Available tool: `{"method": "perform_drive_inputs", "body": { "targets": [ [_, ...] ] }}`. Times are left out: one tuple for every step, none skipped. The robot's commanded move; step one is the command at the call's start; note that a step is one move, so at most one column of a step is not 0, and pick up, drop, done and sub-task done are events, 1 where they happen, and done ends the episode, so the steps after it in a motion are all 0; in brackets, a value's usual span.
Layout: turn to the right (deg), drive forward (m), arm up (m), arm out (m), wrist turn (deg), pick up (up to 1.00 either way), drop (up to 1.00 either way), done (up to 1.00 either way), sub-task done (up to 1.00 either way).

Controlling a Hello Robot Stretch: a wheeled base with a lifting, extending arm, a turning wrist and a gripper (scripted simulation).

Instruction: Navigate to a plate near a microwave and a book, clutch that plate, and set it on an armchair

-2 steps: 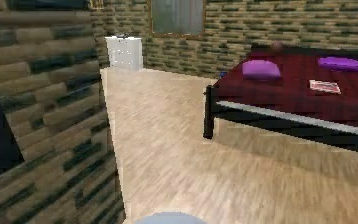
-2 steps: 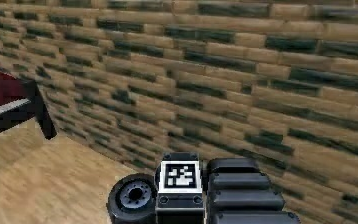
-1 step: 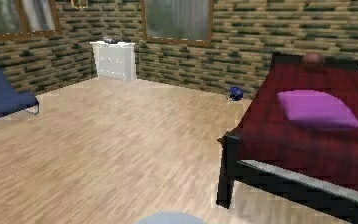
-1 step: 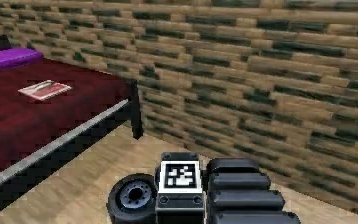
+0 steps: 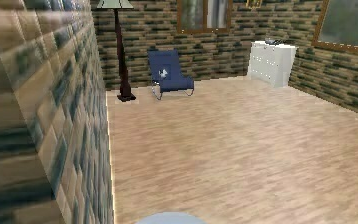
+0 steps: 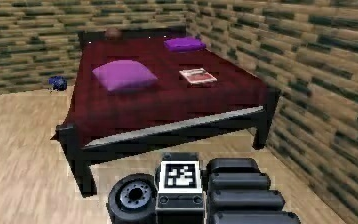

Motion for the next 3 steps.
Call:
{"method": "perform_drive_inputs", "body": {
  "targets": [
    [0.0, 0.05, 0.0, 0.0, 0.0, 0.0, 0.0, 0.0, 0.0],
    [45.0, 0.0, 0.0, 0.0, 0.0, 0.0, 0.0, 0.0, 0.0],
    [45.0, 0.0, 0.0, 0.0, 0.0, 0.0, 0.0, 0.0, 0.0]
  ]
}}
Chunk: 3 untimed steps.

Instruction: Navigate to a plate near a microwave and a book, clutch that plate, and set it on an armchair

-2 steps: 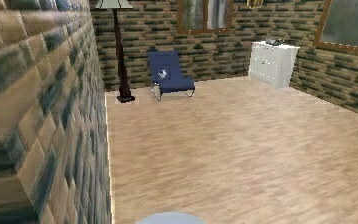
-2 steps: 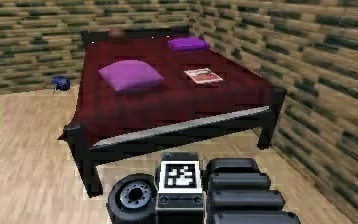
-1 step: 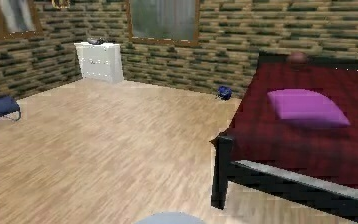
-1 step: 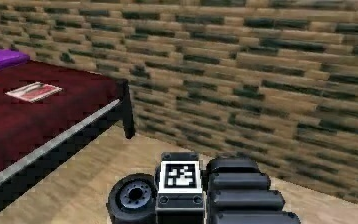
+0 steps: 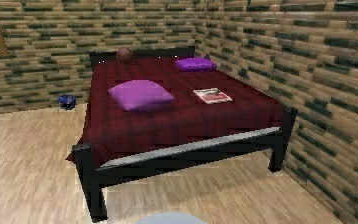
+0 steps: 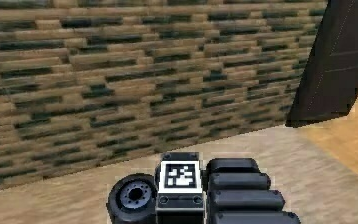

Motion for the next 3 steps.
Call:
{"method": "perform_drive_inputs", "body": {
  "targets": [
    [33.0, 0.0, 0.0, 0.0, 0.0, 0.0, 0.0, 0.0, 0.0],
    [0.0, 0.3, 0.0, 0.0, 0.0, 0.0, 0.0, 0.0, 0.0],
    [-45.0, 0.0, 0.0, 0.0, 0.0, 0.0, 0.0, 0.0, 0.0]
  ]
}}
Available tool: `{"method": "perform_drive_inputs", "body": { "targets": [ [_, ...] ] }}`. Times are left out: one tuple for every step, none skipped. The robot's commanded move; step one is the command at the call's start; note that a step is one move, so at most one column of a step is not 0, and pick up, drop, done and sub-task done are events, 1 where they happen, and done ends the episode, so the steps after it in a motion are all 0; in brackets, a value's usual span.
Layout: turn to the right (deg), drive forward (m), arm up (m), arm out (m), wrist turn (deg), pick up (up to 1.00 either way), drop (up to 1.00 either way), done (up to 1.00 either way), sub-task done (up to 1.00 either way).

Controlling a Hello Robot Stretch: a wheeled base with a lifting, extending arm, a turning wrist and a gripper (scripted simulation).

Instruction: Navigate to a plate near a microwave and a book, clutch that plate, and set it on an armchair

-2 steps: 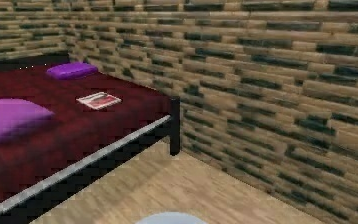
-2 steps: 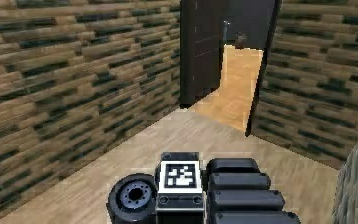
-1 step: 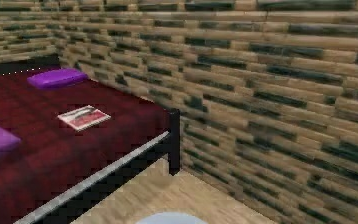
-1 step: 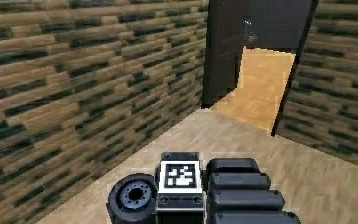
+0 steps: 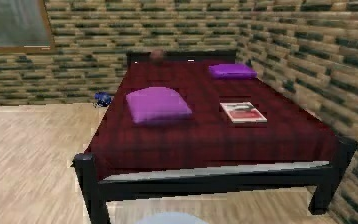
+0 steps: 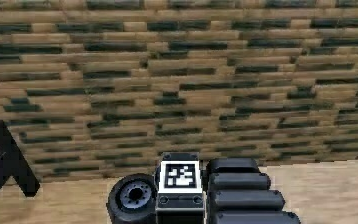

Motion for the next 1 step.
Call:
{"method": "perform_drive_inputs", "body": {
  "targets": [
    [-39.0, 0.0, 0.0, 0.0, 0.0, 0.0, 0.0, 0.0, 0.0]
  ]
}}
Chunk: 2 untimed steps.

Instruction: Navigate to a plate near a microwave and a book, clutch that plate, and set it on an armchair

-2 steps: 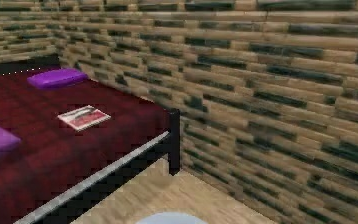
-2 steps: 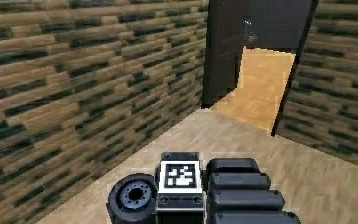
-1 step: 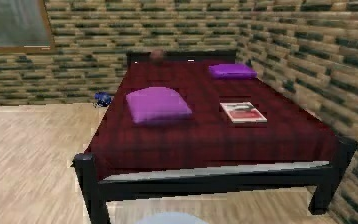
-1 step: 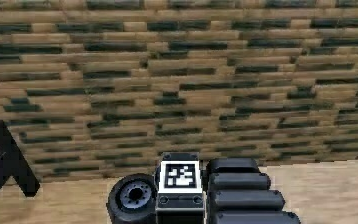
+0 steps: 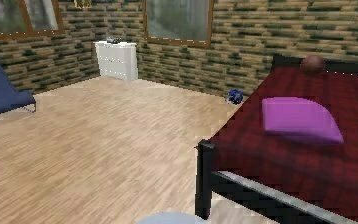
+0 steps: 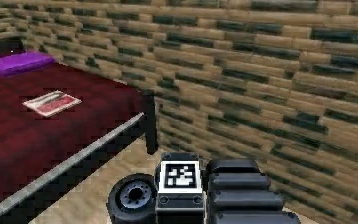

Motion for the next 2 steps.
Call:
{"method": "perform_drive_inputs", "body": {
  "targets": [
    [0.0, 0.4, 0.0, 0.0, 0.0, 0.0, 0.0, 0.0, 0.0],
    [-45.0, 0.0, 0.0, 0.0, 0.0, 0.0, 0.0, 0.0, 0.0]
  ]
}}
